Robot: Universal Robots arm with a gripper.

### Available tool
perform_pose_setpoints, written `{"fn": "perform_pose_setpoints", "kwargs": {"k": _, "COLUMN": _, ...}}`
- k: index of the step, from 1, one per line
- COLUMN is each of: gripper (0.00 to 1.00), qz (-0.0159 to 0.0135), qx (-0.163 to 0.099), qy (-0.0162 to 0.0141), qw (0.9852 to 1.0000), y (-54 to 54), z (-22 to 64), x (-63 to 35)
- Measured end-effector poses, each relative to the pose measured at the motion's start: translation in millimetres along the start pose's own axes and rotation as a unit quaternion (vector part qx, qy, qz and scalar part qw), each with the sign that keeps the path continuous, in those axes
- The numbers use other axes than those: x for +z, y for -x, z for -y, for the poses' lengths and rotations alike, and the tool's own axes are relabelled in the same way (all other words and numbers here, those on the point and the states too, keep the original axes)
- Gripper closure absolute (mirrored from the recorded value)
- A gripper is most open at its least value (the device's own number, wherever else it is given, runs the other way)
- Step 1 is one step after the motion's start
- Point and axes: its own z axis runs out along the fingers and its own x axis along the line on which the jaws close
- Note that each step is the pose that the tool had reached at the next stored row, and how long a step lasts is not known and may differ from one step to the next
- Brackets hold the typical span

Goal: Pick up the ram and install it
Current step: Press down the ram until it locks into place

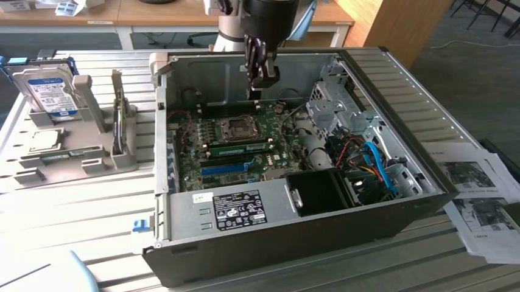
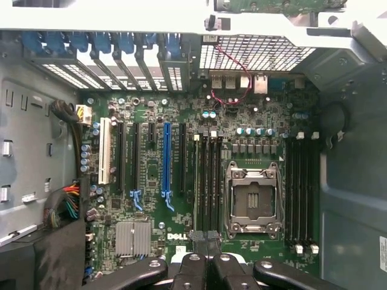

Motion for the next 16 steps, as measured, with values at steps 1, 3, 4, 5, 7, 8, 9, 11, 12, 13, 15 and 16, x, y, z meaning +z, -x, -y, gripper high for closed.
{"fn": "perform_pose_setpoints", "kwargs": {"k": 1, "gripper": 0.91, "qz": -0.0001, "qx": 0.000, "qy": 0.0000, "qw": 1.0000, "y": 0.0, "z": 0.0, "x": -0.2}}
{"fn": "perform_pose_setpoints", "kwargs": {"k": 3, "gripper": 0.91, "qz": -0.0003, "qx": 0.000, "qy": 0.0000, "qw": 1.0000, "y": 0.0, "z": 0.0, "x": -0.6}}
{"fn": "perform_pose_setpoints", "kwargs": {"k": 4, "gripper": 0.91, "qz": -0.0003, "qx": 0.000, "qy": 0.0000, "qw": 1.0000, "y": 0.0, "z": 0.0, "x": -0.7}}
{"fn": "perform_pose_setpoints", "kwargs": {"k": 5, "gripper": 0.91, "qz": -0.0004, "qx": 0.000, "qy": 0.0000, "qw": 1.0000, "y": 0.0, "z": 0.0, "x": -0.7}}
{"fn": "perform_pose_setpoints", "kwargs": {"k": 7, "gripper": 0.91, "qz": -0.0004, "qx": 0.000, "qy": 0.0000, "qw": 1.0000, "y": 0.0, "z": 0.0, "x": -0.8}}
{"fn": "perform_pose_setpoints", "kwargs": {"k": 8, "gripper": 0.91, "qz": -0.0004, "qx": 0.000, "qy": 0.0000, "qw": 1.0000, "y": 0.0, "z": 0.0, "x": -0.8}}
{"fn": "perform_pose_setpoints", "kwargs": {"k": 9, "gripper": 0.91, "qz": -0.0004, "qx": 0.000, "qy": 0.0000, "qw": 1.0000, "y": 0.0, "z": 0.0, "x": -0.8}}
{"fn": "perform_pose_setpoints", "kwargs": {"k": 11, "gripper": 0.91, "qz": -0.0004, "qx": 0.000, "qy": 0.0000, "qw": 1.0000, "y": 0.0, "z": 0.0, "x": -0.8}}
{"fn": "perform_pose_setpoints", "kwargs": {"k": 12, "gripper": 0.91, "qz": -0.0004, "qx": 0.000, "qy": 0.0000, "qw": 1.0000, "y": 0.0, "z": 0.0, "x": -0.8}}
{"fn": "perform_pose_setpoints", "kwargs": {"k": 13, "gripper": 0.91, "qz": -0.0004, "qx": 0.000, "qy": 0.0000, "qw": 1.0000, "y": 0.0, "z": 0.0, "x": -0.8}}
{"fn": "perform_pose_setpoints", "kwargs": {"k": 15, "gripper": 0.91, "qz": -0.0004, "qx": 0.000, "qy": 0.0000, "qw": 1.0000, "y": 0.0, "z": 0.0, "x": -0.8}}
{"fn": "perform_pose_setpoints", "kwargs": {"k": 16, "gripper": 0.91, "qz": -0.0004, "qx": 0.001, "qy": 0.0000, "qw": 1.0000, "y": 0.0, "z": 0.0, "x": -0.8}}
